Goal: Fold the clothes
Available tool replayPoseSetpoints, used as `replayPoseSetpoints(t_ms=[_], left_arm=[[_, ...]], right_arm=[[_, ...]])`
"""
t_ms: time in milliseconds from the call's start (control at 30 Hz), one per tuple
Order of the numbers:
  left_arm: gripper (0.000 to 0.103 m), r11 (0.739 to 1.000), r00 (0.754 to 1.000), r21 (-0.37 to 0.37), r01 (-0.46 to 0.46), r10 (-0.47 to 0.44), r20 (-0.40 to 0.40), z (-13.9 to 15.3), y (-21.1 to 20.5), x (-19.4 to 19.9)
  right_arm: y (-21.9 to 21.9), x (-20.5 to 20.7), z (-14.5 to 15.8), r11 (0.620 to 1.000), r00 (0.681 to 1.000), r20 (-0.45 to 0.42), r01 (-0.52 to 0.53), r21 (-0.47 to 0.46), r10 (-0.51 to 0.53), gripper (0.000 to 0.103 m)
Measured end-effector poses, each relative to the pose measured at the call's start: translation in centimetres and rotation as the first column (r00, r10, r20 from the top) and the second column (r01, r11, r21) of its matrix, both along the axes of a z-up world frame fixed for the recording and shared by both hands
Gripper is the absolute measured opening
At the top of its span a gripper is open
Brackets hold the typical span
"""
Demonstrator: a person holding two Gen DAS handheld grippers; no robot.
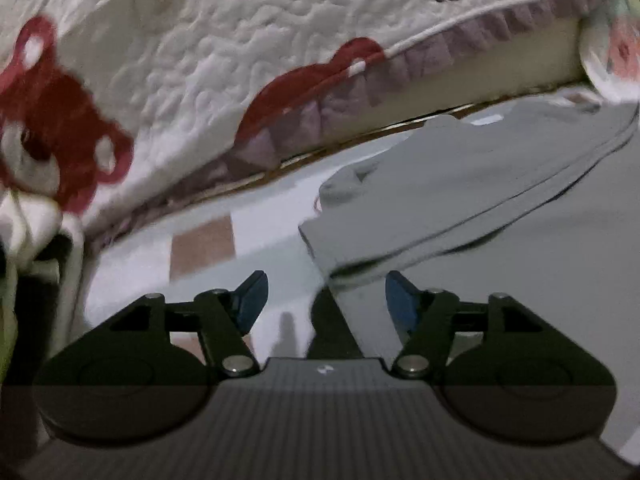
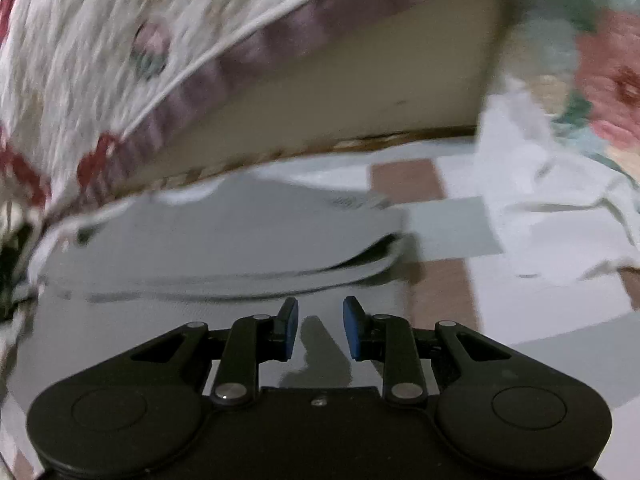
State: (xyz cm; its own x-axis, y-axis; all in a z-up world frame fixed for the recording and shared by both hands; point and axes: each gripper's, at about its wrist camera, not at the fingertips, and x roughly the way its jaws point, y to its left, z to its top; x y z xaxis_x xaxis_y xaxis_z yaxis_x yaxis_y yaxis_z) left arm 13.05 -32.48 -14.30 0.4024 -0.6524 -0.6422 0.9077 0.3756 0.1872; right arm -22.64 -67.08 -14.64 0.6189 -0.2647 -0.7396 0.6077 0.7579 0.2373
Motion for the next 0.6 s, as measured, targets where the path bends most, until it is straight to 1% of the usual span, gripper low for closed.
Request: replayPoseSetpoints(t_ms=[67, 133, 167, 200, 233, 267, 300, 333, 367, 400, 433, 467, 500, 533, 567, 600], left_arm=[[0.065, 0.997, 0.997, 0.01, 0.076, -0.076, -0.012, -0.1, -0.3, 0.6], [0.065, 0.982, 0.983, 0.062, 0.176, -0.179, 0.031, -0.6, -0.7, 0.5], [0.066, 0.974, 0.975, 0.082, 0.209, -0.214, 0.053, -0.8, -0.9, 0.4], [0.067, 0.972, 0.973, 0.087, 0.218, -0.223, 0.055, -0.8, -1.3, 0.7], [0.067, 0.971, 0.974, 0.092, 0.219, -0.223, 0.036, -0.8, -1.9, 1.0], [0.067, 0.968, 0.973, 0.105, 0.227, -0.23, 0.012, -0.7, -2.5, 1.5], [0.067, 0.965, 0.971, 0.111, 0.237, -0.24, 0.014, -0.7, -2.9, 1.7], [0.06, 0.959, 0.966, 0.119, 0.256, -0.26, 0.018, -0.5, -3.2, 1.8], [0.039, 0.948, 0.956, 0.131, 0.29, -0.293, 0.008, -0.4, -3.7, 1.9], [0.026, 0.941, 0.951, 0.144, 0.307, -0.308, -0.021, -0.1, -4.2, 2.0], [0.018, 0.933, 0.946, 0.156, 0.325, -0.321, -0.048, 0.1, -4.7, 2.2], [0.014, 0.936, 0.949, 0.16, 0.315, -0.313, -0.038, 0.4, -5.1, 2.2], [0.013, 0.938, 0.952, 0.164, 0.304, -0.304, -0.027, 0.8, -5.6, 2.1], [0.012, 0.95, 0.959, 0.133, 0.282, -0.285, 0.001, 1.4, -5.7, 2.4], [0.012, 0.961, 0.964, 0.1, 0.26, -0.263, 0.028, 2.0, -5.9, 2.6], [0.011, 0.971, 0.973, 0.071, 0.23, -0.231, 0.005, 2.6, -6.0, 3.3]], right_arm=[[0.6, 1.7, 0.0, 0.998, 0.993, -0.098, -0.062, -0.028, 0.059, 0.03], [1.0, 2.7, -0.1, 0.993, 0.981, -0.172, -0.105, -0.051, 0.095, 0.035], [1.0, 3.0, -0.1, 0.992, 0.976, -0.196, -0.111, -0.059, 0.098, 0.037], [0.9, 3.0, -0.1, 0.993, 0.976, -0.198, -0.106, -0.057, 0.093, 0.039], [0.8, 3.0, 0.0, 0.994, 0.978, -0.192, -0.098, -0.051, 0.087, 0.043], [0.5, 3.0, -0.1, 0.995, 0.98, -0.182, -0.09, -0.044, 0.08, 0.045], [0.4, 3.1, -0.2, 0.996, 0.983, -0.171, -0.078, -0.043, 0.069, 0.046], [0.2, 3.1, -0.3, 0.997, 0.986, -0.159, -0.065, -0.044, 0.057, 0.048], [0.1, 3.2, -0.4, 0.998, 0.988, -0.147, -0.051, -0.045, 0.044, 0.049], [0.0, 3.3, -0.4, 0.998, 0.991, -0.133, -0.035, -0.045, 0.029, 0.053], [-0.1, 3.4, -0.4, 0.999, 0.992, -0.123, -0.016, -0.049, 0.01, 0.056], [-0.2, 3.5, -0.5, 0.999, 0.993, -0.115, 0.004, -0.054, -0.01, 0.058], [-0.3, 3.7, -0.6, 0.998, 0.993, -0.112, 0.013, -0.062, -0.02, 0.063], [-0.3, 3.9, -0.8, 0.997, 0.993, -0.113, 0.018, -0.071, -0.026, 0.068], [-0.3, 4.0, -0.9, 0.996, 0.993, -0.113, 0.023, -0.08, -0.032, 0.069], [-0.2, 4.2, -1.1, 0.995, 0.993, -0.119, 0.013, -0.103, -0.025, 0.069]])
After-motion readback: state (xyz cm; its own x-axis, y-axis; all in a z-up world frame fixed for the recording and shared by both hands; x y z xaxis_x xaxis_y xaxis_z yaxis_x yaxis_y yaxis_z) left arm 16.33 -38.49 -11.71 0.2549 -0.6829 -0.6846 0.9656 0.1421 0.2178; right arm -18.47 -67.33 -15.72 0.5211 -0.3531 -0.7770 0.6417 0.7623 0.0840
